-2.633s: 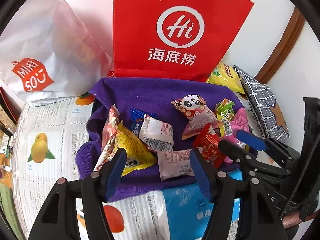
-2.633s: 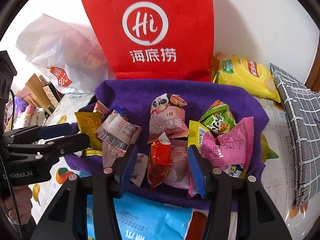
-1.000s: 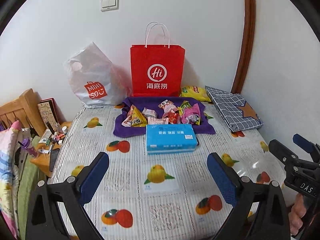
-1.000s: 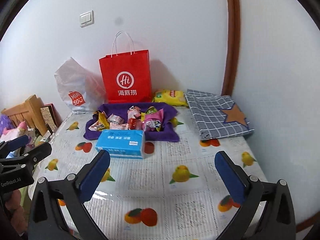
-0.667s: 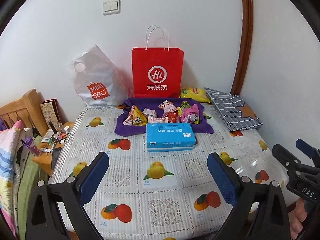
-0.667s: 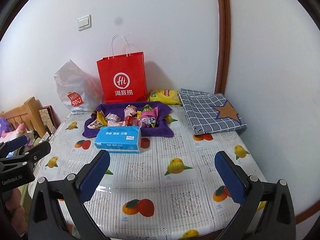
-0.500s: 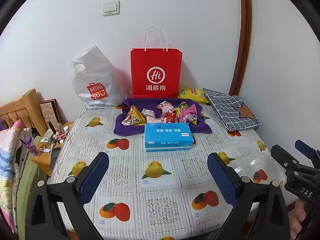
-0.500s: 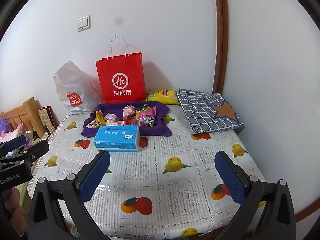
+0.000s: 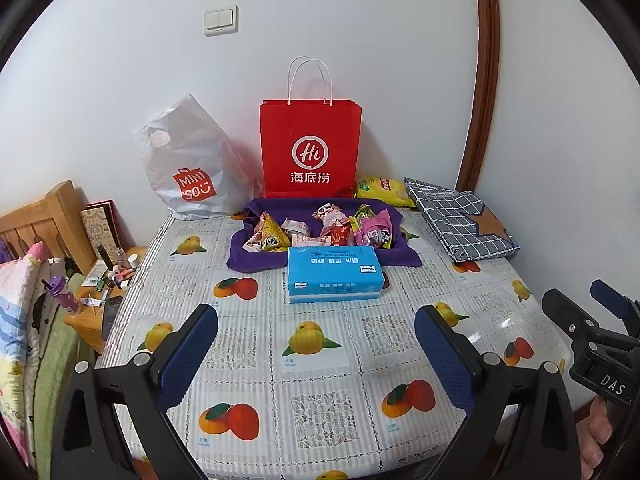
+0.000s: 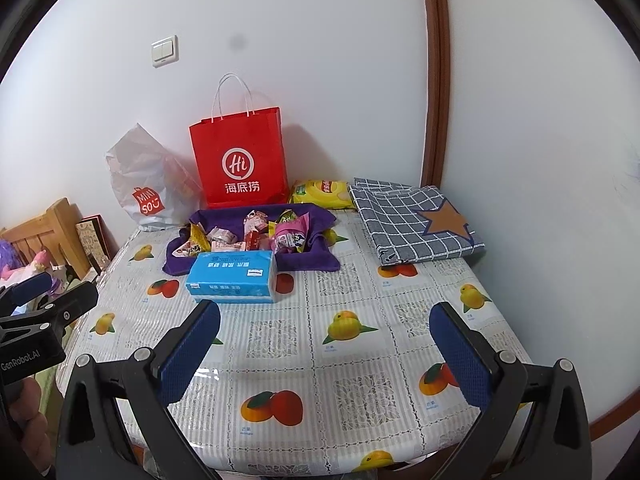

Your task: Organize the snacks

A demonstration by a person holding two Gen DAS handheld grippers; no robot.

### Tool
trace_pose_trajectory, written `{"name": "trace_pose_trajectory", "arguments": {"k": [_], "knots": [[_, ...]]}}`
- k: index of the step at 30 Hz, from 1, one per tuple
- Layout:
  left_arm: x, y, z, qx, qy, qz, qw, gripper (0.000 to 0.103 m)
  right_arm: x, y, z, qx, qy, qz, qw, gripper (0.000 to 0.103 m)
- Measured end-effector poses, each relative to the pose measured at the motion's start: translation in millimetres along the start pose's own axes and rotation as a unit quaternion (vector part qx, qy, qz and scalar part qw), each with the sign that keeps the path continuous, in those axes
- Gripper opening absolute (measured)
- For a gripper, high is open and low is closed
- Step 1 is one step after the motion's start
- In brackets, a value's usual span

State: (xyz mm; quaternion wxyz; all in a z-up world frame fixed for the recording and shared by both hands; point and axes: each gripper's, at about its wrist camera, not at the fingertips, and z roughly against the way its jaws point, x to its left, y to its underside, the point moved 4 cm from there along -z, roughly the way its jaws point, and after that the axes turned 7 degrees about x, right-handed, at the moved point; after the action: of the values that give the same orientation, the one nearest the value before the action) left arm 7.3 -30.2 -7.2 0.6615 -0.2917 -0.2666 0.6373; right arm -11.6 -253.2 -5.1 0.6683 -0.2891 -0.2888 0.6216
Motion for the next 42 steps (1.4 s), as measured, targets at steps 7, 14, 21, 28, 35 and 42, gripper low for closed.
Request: {"name": "trace_pose_trajectory", "arguments": {"k": [7,14,21,28,35,42], "knots": [[1,0,2,0.000,0.001,-0.001,1.0000,0.100,1,1,1,0.000,0.000,0.001,1.000,0.103],[1,0,7,-0.001,0.003,-0.003,1.0000,0.100,2,0,2,-0.001,-0.002,0.002,1.000,0.103],[0,1,8,-0.002,0.002,-0.002,1.0000,0.100,3,-1,4,-0.002,-0.002,0.001,1.000,0.103],[0,1,8,-0.002,0.002,-0.002,1.0000,0.100,2,-2,5,-0.003,-0.003,0.001,1.000,0.103],[0,-1,10,-0.002,0.002,-0.002,1.0000,0.100,2,-3,6,-0.005,-0.002,0.003,1.000,0.103],[0,-2,10,-0.002,0.002,-0.001,1.0000,0.100,2,-4,7,-0.004,-0.002,0.002,1.000,0.103]]}}
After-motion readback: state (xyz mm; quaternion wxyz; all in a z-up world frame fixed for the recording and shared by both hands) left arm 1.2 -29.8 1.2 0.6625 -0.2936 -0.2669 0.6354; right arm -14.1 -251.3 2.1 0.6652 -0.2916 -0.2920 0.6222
